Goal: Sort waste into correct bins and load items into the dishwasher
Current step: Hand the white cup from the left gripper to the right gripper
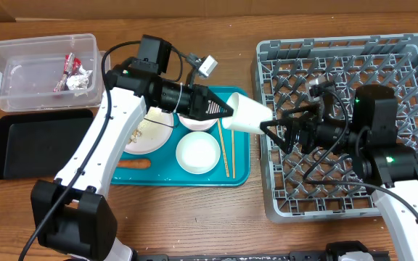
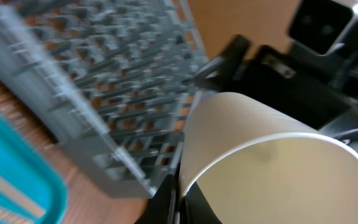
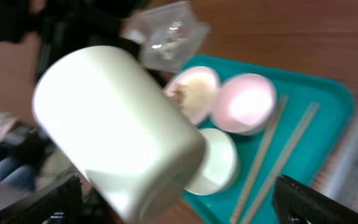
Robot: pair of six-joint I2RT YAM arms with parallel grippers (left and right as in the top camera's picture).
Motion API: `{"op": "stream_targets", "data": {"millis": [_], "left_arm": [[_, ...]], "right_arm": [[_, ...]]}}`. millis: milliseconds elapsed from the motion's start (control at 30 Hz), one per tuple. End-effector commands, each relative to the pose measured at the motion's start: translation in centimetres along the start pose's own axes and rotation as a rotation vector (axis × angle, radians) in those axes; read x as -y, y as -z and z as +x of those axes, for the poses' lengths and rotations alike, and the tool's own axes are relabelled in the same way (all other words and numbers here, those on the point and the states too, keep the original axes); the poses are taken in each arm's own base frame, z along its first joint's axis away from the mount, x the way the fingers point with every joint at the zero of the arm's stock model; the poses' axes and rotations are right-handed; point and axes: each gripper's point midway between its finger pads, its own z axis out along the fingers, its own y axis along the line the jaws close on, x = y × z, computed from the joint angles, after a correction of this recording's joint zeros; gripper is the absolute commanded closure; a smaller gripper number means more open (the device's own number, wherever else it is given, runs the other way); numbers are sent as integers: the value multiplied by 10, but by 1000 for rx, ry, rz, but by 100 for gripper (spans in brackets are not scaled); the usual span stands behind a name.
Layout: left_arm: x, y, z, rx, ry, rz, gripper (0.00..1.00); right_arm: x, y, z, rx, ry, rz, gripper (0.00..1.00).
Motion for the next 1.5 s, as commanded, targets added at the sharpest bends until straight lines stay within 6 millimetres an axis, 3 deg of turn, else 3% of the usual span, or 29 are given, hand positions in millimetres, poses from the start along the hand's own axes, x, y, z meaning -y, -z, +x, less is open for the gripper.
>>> {"op": "stream_targets", "data": {"millis": [0, 233, 533, 833, 1033, 1100, 1167, 1467], "left_arm": [[30, -4, -1, -14, -46, 142, 96], [45, -10, 0, -31, -63, 211, 96], [48, -16, 3, -48, -63, 214, 96], [46, -17, 3, -48, -51, 200, 96], [45, -17, 3, -50, -46, 199, 96], [45, -17, 3, -50, -45, 199, 96], [45, -17, 3, -50, -46, 198, 96], [45, -17, 3, -50, -46, 199, 96]], "right_arm": [[-43, 4, -6, -8, 89, -257, 0], [-63, 9, -4, -12, 154, -398, 1], [-64, 9, -8, 4, 185, -399, 27], [-63, 9, -10, 11, 197, -394, 34], [-58, 6, -12, 18, 199, -358, 34], [-56, 6, -14, 23, 206, -346, 24], [-56, 6, -15, 30, 219, -346, 23], [-58, 6, -21, 51, 257, -349, 26]]}}
